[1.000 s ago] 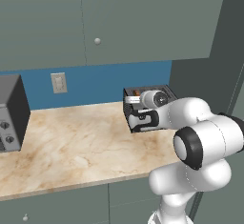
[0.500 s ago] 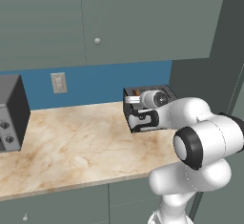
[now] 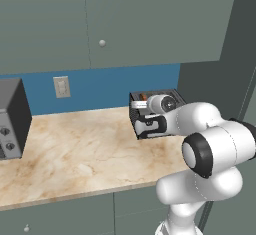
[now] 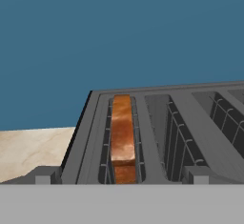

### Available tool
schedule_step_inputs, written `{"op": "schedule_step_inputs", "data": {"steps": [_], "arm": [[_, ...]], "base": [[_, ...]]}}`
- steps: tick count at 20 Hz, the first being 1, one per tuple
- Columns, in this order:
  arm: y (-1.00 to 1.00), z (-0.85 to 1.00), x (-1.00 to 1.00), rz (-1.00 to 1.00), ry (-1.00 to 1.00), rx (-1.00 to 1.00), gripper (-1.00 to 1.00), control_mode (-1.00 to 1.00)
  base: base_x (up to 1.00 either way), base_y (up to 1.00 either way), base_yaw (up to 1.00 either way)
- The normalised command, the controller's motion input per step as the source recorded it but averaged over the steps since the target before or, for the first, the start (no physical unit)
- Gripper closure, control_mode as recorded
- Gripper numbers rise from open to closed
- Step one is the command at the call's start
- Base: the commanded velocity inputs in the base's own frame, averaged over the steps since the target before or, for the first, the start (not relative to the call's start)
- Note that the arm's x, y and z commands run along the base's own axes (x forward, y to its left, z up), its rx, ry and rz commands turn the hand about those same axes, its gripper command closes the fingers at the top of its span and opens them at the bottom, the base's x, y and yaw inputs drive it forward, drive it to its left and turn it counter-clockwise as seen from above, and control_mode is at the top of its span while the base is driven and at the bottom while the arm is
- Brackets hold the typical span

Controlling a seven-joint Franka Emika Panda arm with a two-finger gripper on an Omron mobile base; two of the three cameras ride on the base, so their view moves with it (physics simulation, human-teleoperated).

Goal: Start the toaster. Once the lever pops up, take the bread to the plate on the dining counter.

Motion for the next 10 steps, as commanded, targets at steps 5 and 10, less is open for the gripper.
{"op": "schedule_step_inputs", "data": {"steps": [5,10], "arm": [[0.0,0.0,0.0,0.0,0.0,0.0,-1.0,-1.0],[0.0,0.0,0.0,0.0,0.0,0.0,-1.0,-1.0]], "base": [[0.0,0.0,0.0],[0.0,0.0,0.0]]}}
